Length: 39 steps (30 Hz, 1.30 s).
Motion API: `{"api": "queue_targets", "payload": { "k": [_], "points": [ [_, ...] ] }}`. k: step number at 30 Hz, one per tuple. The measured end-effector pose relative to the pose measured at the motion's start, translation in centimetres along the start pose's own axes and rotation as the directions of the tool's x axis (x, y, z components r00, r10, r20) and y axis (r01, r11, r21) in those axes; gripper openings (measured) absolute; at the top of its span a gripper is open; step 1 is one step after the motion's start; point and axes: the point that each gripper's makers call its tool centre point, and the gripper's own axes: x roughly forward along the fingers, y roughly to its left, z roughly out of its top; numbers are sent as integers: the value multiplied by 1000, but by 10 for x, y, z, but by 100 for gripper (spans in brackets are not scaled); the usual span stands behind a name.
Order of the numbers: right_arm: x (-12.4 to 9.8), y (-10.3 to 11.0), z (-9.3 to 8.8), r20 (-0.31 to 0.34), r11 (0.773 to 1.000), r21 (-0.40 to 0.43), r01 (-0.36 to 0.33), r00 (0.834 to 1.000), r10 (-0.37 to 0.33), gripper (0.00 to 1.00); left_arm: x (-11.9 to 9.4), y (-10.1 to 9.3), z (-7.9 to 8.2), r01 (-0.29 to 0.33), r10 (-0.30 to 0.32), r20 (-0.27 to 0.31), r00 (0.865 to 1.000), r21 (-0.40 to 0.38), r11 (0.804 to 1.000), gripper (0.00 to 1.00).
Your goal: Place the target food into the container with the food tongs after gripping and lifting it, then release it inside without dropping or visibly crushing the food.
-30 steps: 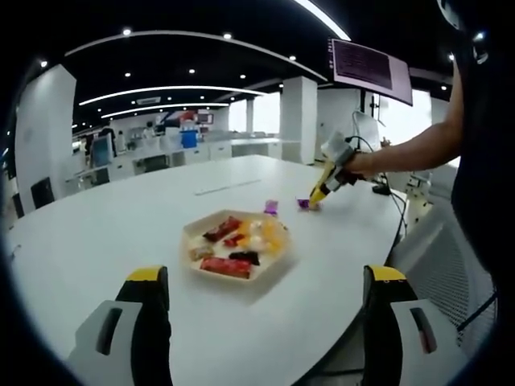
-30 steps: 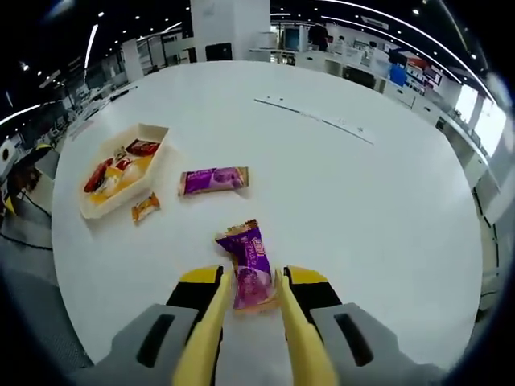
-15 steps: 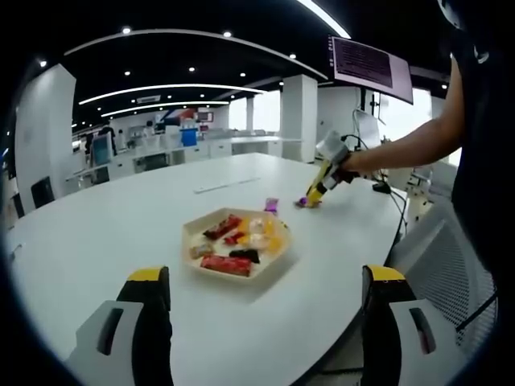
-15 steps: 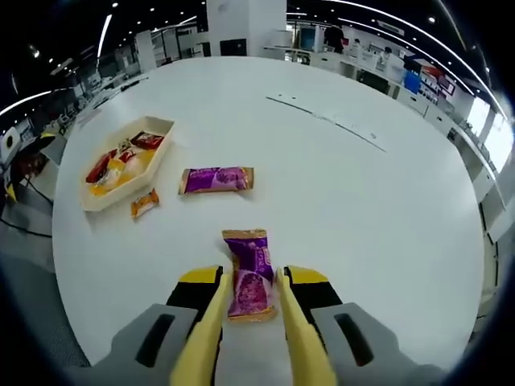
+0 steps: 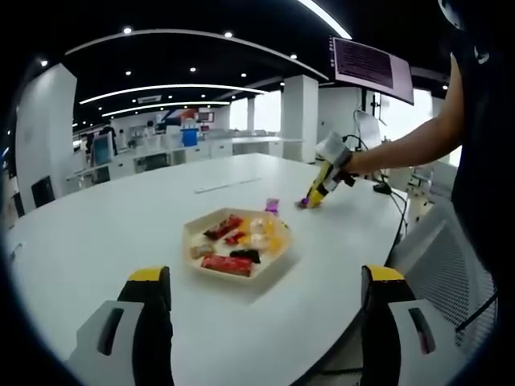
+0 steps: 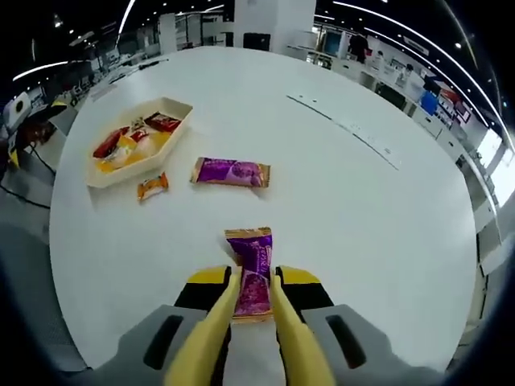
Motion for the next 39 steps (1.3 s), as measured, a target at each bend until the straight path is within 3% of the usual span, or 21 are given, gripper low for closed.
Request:
{"api": "queue_targets", "payload": {
  "k": [11, 17, 39],
  "points": [
    [-3, 2, 3, 1, 999, -40, 9, 1000, -9, 20, 1, -1, 0, 3, -3, -5, 1000, 2, 1000, 96],
    [-9, -5, 11, 12, 1000, -20, 4, 1000, -3, 21, 1, -2, -1, 4, -4, -6, 1000, 4, 1000, 96],
    [-32, -14, 42, 23, 997, -72, 0, 1000, 2, 22, 2, 0, -2, -10, 10, -11, 1000, 25, 1000, 99]
  ]
}}
